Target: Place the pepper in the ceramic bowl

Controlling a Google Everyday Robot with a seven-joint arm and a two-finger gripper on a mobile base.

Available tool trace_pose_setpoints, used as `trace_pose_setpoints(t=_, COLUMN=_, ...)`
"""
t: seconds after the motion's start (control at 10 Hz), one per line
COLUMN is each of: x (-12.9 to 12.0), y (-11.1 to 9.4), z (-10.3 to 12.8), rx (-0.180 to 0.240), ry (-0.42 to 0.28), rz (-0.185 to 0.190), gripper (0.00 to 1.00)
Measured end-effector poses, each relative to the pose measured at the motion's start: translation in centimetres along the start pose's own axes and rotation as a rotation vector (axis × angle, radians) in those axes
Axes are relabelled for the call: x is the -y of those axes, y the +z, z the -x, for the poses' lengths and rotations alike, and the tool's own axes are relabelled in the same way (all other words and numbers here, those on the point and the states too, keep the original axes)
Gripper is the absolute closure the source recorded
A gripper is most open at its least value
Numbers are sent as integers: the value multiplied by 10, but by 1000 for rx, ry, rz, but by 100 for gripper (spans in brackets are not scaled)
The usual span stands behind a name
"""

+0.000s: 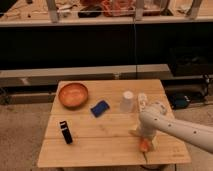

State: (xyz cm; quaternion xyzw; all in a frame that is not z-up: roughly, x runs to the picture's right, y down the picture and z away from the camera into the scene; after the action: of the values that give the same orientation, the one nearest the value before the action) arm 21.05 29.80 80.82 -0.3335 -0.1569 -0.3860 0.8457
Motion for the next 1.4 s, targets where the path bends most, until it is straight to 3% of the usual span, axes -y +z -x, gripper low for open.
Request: trace_pose_setpoints(t=1.4, x=2, y=0, z=1, rx=-2, ry=-3, rz=5, gripper=20)
